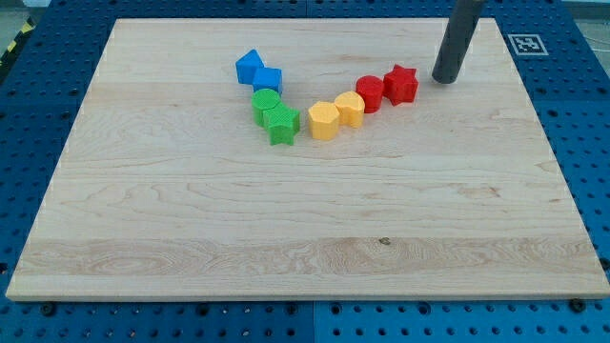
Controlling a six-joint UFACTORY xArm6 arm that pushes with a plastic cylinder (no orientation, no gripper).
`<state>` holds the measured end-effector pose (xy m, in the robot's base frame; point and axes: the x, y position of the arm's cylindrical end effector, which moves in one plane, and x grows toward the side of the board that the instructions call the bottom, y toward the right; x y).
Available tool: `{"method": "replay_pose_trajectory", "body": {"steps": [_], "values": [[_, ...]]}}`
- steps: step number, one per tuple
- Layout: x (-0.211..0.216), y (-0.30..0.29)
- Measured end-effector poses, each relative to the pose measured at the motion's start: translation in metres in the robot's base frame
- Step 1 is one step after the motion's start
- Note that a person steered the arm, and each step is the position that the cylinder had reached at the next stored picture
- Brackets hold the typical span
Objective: Adjust the red star above the red circle
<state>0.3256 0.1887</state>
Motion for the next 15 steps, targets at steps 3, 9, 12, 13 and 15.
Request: {"method": "replay_pose_trajectory", "body": {"steps": [3,9,12,13,15], "values": [[0.032,0.038],[0.083,-0.005],[0.05,-0.025],[0.038,-0.044],[0.022,-0.033]]}}
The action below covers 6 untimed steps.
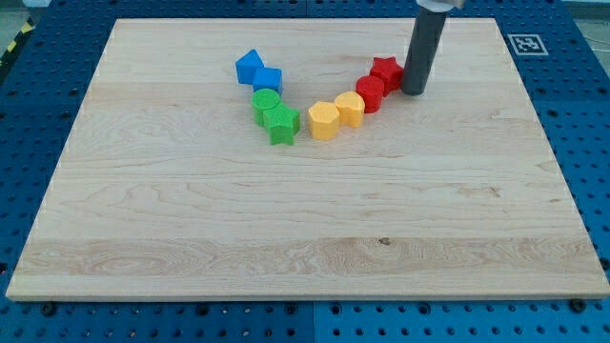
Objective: Adjust the red star above the red circle
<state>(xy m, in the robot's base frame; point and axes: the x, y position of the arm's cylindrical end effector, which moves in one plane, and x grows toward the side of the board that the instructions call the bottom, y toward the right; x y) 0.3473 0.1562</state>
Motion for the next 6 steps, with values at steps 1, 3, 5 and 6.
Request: {"method": "replay_pose_trajectory", "body": {"steps": [1,3,5,6], "values": [[-0.006,0.022],[-0.009,-0.001],[-0.009,-0.003],[-0.009,-0.016]]}}
